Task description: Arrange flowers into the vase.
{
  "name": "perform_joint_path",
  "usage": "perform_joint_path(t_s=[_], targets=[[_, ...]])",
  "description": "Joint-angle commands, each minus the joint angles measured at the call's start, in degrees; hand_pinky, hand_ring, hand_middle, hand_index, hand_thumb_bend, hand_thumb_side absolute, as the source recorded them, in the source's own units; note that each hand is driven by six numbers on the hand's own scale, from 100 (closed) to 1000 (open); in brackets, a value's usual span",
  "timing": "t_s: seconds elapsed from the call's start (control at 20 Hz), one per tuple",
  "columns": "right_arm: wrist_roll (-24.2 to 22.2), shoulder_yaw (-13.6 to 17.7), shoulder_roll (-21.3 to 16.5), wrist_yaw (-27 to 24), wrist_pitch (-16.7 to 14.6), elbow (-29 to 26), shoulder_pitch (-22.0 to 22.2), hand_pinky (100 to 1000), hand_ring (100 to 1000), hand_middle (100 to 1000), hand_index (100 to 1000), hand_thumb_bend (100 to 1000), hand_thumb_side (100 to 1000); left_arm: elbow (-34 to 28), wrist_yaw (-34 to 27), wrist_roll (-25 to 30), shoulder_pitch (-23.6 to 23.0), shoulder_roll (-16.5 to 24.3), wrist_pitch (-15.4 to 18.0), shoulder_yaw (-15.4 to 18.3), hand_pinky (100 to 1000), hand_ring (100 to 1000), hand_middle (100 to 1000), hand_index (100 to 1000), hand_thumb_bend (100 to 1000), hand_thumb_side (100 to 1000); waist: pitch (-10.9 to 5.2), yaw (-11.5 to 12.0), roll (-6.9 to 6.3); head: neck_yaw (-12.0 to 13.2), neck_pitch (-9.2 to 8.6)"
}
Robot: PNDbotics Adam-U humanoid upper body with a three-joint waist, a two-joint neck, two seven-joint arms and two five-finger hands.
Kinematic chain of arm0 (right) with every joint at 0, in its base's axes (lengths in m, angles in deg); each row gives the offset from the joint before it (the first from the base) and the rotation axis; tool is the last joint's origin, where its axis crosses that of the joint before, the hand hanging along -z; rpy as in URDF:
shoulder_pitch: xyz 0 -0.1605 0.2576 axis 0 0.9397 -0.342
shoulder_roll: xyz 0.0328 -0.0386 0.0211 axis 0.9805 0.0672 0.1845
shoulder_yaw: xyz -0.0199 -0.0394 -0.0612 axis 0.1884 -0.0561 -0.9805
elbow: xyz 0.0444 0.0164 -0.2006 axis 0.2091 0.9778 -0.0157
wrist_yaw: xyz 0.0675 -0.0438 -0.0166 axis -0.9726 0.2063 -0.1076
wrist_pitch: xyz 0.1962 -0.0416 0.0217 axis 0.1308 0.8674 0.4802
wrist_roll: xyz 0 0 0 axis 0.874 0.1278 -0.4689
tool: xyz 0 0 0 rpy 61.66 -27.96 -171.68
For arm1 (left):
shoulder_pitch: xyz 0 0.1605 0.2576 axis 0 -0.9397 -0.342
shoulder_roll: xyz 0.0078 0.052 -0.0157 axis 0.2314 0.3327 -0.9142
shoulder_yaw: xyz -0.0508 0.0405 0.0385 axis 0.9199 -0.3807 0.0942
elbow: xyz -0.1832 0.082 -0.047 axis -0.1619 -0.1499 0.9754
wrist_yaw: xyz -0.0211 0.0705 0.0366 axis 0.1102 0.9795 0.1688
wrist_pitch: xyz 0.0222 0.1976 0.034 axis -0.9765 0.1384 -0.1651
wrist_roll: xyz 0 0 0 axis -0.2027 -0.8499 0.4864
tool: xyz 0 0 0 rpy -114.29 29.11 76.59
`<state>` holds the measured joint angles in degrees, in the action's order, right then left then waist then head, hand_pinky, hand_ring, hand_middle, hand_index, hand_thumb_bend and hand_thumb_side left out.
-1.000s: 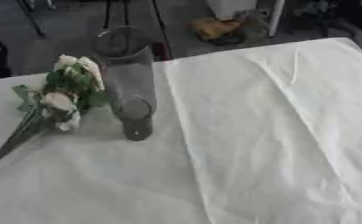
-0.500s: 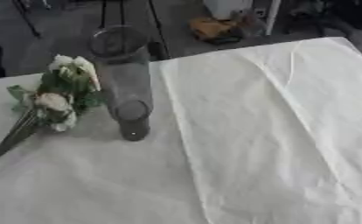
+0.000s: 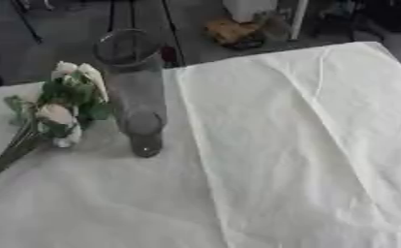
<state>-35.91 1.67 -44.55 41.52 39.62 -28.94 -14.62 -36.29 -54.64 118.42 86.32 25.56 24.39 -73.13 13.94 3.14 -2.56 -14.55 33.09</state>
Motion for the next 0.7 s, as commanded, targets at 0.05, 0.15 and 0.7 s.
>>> perform_joint_path(t_s=[0.05,0.15,0.7], targets=[[0.0,0.2,-1.1,-0.3,0.1,-0.8,-0.8,753,879,870,909,100,1000,2.4,-1.1,1.1,1.5,2.6,-0.9,-0.2,1000,1000,1000,1000,742,678,-0.68,-0.2,0.14,0.0,-0.65],[0.0,0.2,-1.0,-0.4,0.2,-0.8,-0.9,753,878,869,909,100,1000,4.2,-1.9,0.7,2.3,2.6,-0.7,-1.0,1000,1000,1000,1000,744,679,-0.64,-0.4,0.13,0.1,-0.76],[-0.6,-0.3,-0.4,-0.9,0.1,-0.8,-1.4,754,880,869,910,100,1000,10.3,-7.0,-7.1,8.1,0.9,1.6,-5.5,1000,1000,1000,1000,715,706,-0.48,-1.2,0.20,0.3,-1.31]])
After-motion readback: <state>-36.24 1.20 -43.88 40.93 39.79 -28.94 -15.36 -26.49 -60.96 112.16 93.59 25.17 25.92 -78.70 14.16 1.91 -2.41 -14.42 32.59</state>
